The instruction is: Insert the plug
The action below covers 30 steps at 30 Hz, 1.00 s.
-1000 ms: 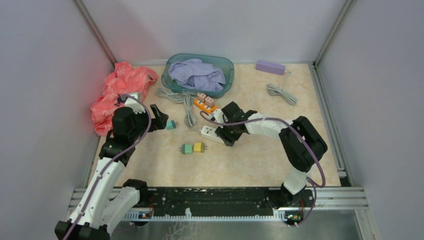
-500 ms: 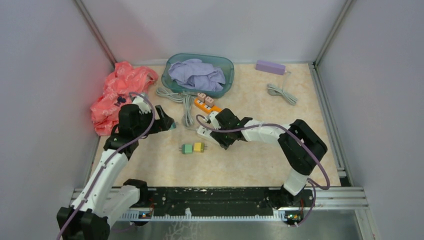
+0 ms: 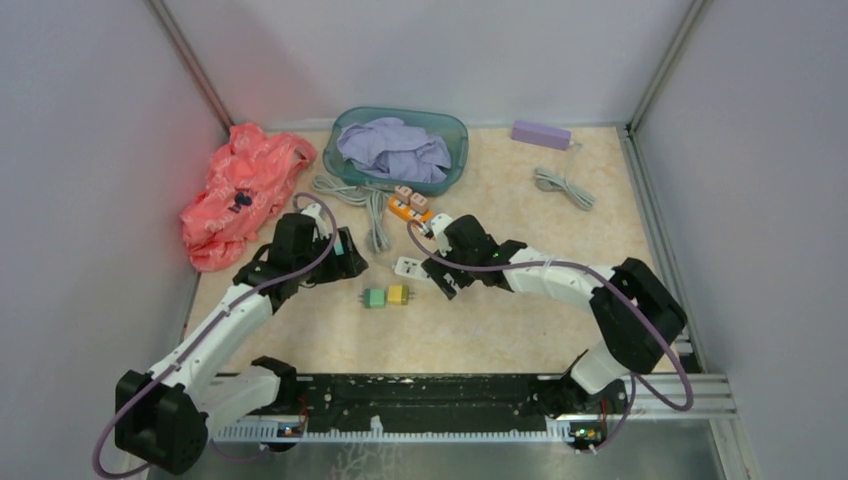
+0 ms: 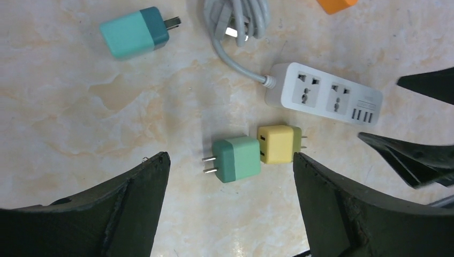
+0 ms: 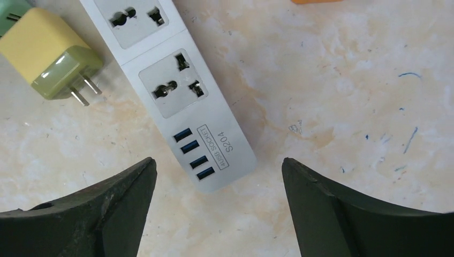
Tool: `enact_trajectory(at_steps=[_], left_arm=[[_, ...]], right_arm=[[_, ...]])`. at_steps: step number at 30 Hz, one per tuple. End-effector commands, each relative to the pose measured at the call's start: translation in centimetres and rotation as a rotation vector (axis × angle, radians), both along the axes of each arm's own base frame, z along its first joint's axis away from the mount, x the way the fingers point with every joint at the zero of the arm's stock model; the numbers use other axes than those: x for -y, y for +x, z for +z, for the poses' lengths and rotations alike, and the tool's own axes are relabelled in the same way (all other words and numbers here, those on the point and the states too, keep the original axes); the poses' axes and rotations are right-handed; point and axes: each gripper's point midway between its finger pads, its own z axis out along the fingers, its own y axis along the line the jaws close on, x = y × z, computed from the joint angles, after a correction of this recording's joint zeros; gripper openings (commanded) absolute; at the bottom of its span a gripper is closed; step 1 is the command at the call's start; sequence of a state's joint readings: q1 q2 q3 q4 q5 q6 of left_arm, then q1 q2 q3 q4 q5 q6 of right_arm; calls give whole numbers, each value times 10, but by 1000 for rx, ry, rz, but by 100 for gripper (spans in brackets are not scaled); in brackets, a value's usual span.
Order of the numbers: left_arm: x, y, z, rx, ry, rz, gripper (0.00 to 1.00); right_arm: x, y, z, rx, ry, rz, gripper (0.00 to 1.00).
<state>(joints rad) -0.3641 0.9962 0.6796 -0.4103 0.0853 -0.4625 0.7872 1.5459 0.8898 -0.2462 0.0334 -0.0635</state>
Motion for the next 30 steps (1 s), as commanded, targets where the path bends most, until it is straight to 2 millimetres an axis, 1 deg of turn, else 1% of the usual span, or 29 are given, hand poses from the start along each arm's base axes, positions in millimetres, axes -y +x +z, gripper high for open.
enact_trajectory(at_steps=[1,3,6,9,12,16,18,23,25,30], left_arm=[[-3,2,-6,-23,79,10,90],[5,1,-7,-35,106,-31,90],[17,-7,-17,-84,146,-87,89],[22,-18,-31,-166,165,-64,89],[27,-25,-37,-190,157,-33,88],[31,-31,-40,-202,186,-29,86],[32,-32,-41,-202,213,-54,85],[26,-33,-43,-211,315,-100,84],[25,-34,-46,-232,336,-108,83],[45,-37,-56,-271,240,-126,78]], right_arm=[[-7,8,38,123,120,-10,88],[-4,8,44,158,148,-14,88],[-2,6,53,197,196,-22,89],[1,6,63,234,236,-50,89],[4,6,67,272,267,-62,89],[5,4,69,281,284,-63,89],[5,3,71,288,296,-62,89],[3,1,75,309,332,-48,89],[3,0,73,307,335,-44,89],[3,-3,69,293,330,-37,89]])
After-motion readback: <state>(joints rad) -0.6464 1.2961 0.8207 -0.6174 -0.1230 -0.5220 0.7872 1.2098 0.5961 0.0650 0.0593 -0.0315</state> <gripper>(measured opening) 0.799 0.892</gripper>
